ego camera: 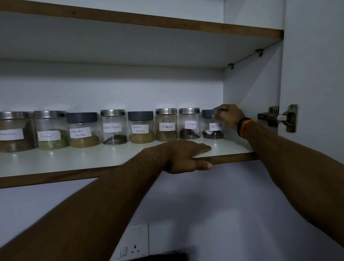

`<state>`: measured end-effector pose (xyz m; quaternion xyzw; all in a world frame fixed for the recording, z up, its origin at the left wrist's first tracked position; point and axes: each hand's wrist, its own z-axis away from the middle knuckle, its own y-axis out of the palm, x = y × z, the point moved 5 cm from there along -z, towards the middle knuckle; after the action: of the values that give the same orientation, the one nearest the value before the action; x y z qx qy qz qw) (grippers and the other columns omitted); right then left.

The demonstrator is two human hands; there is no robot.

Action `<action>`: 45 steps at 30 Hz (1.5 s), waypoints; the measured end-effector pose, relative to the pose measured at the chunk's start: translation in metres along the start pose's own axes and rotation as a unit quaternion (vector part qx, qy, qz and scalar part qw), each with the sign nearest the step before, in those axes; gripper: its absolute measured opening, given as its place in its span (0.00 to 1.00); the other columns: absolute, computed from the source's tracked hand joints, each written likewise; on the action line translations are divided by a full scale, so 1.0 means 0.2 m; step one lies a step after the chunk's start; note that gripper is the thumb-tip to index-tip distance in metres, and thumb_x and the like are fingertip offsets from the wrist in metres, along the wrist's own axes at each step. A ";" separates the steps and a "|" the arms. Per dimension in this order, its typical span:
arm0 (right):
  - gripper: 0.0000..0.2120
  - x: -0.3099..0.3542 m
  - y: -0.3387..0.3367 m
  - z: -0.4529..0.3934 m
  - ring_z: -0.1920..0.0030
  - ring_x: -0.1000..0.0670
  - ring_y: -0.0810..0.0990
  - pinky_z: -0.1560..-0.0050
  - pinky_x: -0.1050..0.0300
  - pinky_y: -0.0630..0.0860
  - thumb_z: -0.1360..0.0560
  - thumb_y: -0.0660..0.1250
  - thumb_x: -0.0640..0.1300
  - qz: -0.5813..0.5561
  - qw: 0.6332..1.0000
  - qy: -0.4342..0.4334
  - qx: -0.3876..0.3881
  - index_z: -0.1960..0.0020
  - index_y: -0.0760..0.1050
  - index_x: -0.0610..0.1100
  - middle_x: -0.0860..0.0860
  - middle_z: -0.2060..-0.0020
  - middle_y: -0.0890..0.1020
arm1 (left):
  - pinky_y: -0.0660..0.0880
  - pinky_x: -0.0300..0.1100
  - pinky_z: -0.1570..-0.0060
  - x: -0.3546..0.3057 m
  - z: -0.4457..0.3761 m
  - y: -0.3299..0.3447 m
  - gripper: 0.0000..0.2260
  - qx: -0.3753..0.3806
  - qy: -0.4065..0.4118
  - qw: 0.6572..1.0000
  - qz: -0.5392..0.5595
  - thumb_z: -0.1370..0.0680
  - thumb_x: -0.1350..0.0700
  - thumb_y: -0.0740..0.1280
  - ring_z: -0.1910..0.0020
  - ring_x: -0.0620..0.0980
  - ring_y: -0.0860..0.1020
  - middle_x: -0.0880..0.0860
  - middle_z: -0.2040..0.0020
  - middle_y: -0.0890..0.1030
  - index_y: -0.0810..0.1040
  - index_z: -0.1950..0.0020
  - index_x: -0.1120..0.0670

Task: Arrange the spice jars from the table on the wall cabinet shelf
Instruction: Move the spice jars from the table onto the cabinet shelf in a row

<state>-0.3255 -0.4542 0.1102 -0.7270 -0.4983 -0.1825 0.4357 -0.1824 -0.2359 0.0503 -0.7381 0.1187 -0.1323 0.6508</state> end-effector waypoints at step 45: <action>0.16 0.51 0.06 0.65 0.34 0.44 0.77 0.31 0.52 0.71 0.21 0.66 0.42 0.116 0.989 -0.081 0.031 0.35 0.80 0.41 0.44 0.34 0.81 | 0.73 0.51 0.41 -0.06 0.20 0.04 0.22 -0.101 -0.037 0.990 -0.094 0.16 0.46 0.56 0.37 0.56 0.75 0.56 0.30 0.74 0.65 0.25 0.54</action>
<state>-0.2931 -0.2918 0.1046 -0.7783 -0.4496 -0.0556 0.4348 -0.1791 -0.1965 0.0366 -0.8121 0.0371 -0.1527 0.5620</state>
